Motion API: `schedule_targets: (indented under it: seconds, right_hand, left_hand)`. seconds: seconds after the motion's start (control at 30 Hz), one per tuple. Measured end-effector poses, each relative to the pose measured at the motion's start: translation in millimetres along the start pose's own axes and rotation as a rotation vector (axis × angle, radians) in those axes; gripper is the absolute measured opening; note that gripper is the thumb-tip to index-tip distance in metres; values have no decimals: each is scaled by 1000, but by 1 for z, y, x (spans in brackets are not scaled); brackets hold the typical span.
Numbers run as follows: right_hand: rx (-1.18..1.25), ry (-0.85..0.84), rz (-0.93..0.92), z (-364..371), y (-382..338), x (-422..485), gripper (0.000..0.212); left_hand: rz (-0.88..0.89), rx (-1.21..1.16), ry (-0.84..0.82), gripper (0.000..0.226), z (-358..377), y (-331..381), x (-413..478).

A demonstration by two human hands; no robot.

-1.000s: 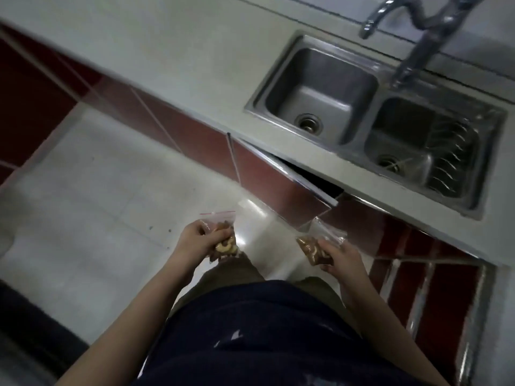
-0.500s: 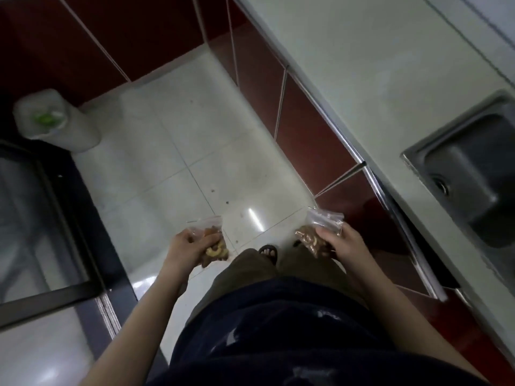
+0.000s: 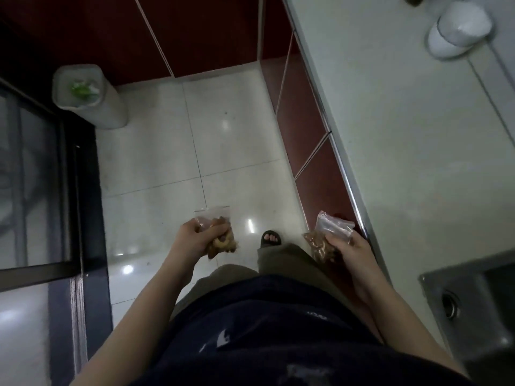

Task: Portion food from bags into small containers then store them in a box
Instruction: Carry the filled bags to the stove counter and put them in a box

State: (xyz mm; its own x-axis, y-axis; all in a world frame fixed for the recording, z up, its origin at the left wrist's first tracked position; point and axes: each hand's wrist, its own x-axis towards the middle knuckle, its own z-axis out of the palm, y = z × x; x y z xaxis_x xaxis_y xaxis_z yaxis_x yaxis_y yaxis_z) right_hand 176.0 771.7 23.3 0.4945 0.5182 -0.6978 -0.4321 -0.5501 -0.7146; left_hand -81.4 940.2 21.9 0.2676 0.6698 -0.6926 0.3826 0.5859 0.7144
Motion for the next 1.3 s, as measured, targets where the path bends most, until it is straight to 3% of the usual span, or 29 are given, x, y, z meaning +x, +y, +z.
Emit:
schedule_targets:
  seconds: [0.23, 0.5, 0.63, 0.87, 1.1, 1.3]
  right_hand:
    - [-74, -90, 13, 26, -68, 75, 28]
    - [-175, -309, 0, 120, -137, 161, 37]
    - [-170, -249, -7, 177, -179, 200, 40]
    - [-181, -200, -45, 234, -253, 248, 22]
    - [-46, -82, -8, 237, -315, 313, 15]
    - [2, -114, 35, 236, -382, 379, 14]
  left_hand:
    - [-25, -8, 132, 28, -3, 61, 38]
    - [-94, -115, 247, 20, -67, 106, 101]
    - [-92, -120, 250, 19, -114, 142, 147]
    - [-52, -59, 208, 19, -163, 219, 227]
    - [-1, -38, 57, 21, -143, 304, 308]
    - [-8, -26, 123, 15, -106, 375, 375]
